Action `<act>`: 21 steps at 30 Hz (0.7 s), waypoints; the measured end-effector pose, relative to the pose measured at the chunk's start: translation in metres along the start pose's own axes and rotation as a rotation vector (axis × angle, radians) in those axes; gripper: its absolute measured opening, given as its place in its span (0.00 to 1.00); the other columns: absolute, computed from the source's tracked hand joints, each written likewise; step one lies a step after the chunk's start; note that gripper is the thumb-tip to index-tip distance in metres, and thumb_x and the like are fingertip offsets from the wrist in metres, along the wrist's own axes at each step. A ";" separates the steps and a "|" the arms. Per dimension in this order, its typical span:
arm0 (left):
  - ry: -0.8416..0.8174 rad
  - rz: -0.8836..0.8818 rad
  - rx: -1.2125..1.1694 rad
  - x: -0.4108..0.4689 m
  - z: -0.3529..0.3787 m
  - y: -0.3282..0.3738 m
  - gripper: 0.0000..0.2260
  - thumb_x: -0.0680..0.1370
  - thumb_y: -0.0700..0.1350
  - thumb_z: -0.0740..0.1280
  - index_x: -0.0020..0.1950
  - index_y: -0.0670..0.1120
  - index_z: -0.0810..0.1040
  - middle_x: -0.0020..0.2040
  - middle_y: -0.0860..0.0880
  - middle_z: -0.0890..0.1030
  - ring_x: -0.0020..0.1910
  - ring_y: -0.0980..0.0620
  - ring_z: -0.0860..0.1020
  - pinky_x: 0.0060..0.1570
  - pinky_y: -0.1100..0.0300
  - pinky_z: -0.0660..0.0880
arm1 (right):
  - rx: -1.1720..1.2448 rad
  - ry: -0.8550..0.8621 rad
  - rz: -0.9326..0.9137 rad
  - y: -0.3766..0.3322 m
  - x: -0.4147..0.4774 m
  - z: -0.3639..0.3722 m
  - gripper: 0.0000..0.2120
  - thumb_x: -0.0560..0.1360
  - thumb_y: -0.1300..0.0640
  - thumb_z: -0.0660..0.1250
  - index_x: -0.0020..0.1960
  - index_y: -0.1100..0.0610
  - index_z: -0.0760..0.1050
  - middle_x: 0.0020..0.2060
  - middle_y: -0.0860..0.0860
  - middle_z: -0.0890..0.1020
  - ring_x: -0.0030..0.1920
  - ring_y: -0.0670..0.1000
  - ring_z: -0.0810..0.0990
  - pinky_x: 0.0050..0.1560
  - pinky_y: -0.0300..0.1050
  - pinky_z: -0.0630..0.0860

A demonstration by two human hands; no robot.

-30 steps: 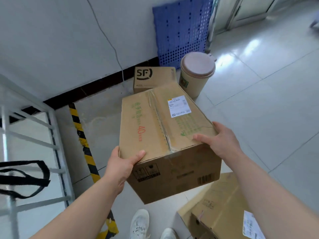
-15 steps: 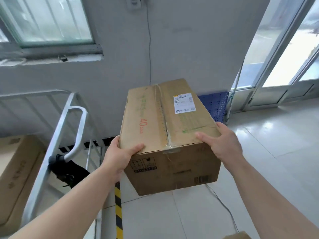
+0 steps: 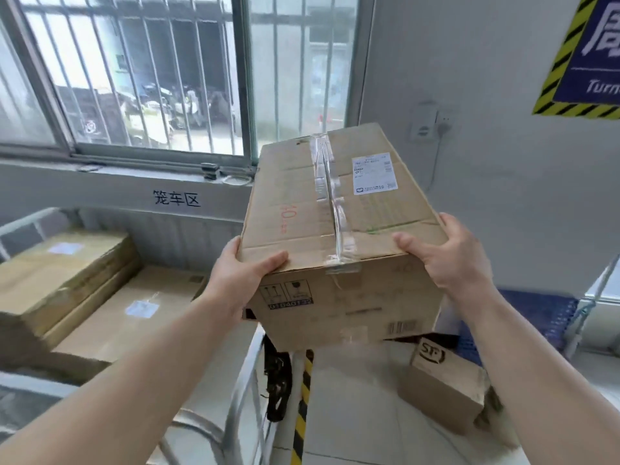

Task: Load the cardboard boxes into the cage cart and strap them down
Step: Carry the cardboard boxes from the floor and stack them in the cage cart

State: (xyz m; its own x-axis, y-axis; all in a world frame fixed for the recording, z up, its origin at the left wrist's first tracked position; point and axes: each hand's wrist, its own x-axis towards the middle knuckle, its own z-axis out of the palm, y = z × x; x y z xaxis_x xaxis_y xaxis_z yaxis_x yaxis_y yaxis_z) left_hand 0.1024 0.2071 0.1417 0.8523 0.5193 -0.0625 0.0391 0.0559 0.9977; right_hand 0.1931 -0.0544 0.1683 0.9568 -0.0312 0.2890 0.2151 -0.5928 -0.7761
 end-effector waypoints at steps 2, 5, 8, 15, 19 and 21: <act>0.038 0.019 -0.017 0.006 -0.045 0.009 0.26 0.68 0.46 0.78 0.61 0.55 0.69 0.51 0.53 0.80 0.44 0.55 0.81 0.26 0.68 0.75 | 0.046 -0.032 -0.038 -0.034 -0.004 0.031 0.22 0.65 0.35 0.73 0.51 0.42 0.69 0.47 0.41 0.80 0.50 0.50 0.80 0.54 0.55 0.77; 0.087 0.037 -0.020 0.017 -0.115 0.017 0.27 0.68 0.46 0.78 0.62 0.54 0.69 0.51 0.54 0.80 0.45 0.58 0.80 0.31 0.69 0.74 | 0.078 -0.082 -0.072 -0.082 -0.017 0.085 0.24 0.64 0.34 0.73 0.54 0.44 0.71 0.50 0.42 0.81 0.51 0.50 0.80 0.53 0.56 0.78; 0.119 0.027 -0.015 0.031 -0.184 0.021 0.29 0.69 0.46 0.78 0.65 0.53 0.69 0.52 0.53 0.79 0.47 0.58 0.78 0.34 0.68 0.73 | 0.100 -0.133 -0.074 -0.125 -0.033 0.142 0.25 0.65 0.36 0.74 0.58 0.44 0.72 0.50 0.43 0.81 0.51 0.50 0.80 0.54 0.55 0.77; 0.183 -0.036 0.001 0.065 -0.323 0.007 0.30 0.69 0.45 0.78 0.67 0.53 0.68 0.52 0.53 0.79 0.49 0.55 0.78 0.40 0.63 0.73 | 0.105 -0.237 -0.035 -0.194 -0.070 0.268 0.34 0.60 0.31 0.71 0.62 0.46 0.73 0.54 0.44 0.81 0.53 0.50 0.80 0.54 0.54 0.77; 0.194 -0.122 -0.019 0.098 -0.375 -0.014 0.35 0.66 0.44 0.79 0.69 0.50 0.68 0.56 0.48 0.80 0.54 0.48 0.80 0.50 0.54 0.78 | 0.060 -0.291 0.014 -0.211 -0.076 0.325 0.32 0.66 0.36 0.73 0.65 0.47 0.71 0.58 0.49 0.79 0.56 0.54 0.78 0.57 0.53 0.75; 0.207 -0.140 0.013 0.115 -0.393 -0.026 0.34 0.66 0.45 0.80 0.68 0.50 0.69 0.57 0.48 0.80 0.53 0.49 0.79 0.48 0.56 0.77 | 0.043 -0.321 0.026 -0.213 -0.074 0.352 0.33 0.65 0.35 0.72 0.65 0.47 0.70 0.59 0.49 0.79 0.57 0.54 0.78 0.57 0.53 0.75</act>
State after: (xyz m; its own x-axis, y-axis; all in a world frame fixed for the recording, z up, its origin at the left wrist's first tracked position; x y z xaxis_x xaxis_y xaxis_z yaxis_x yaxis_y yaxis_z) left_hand -0.0051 0.6004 0.0979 0.7132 0.6709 -0.2033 0.1575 0.1293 0.9790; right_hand 0.1451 0.3580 0.1149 0.9735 0.2131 0.0827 0.1912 -0.5607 -0.8056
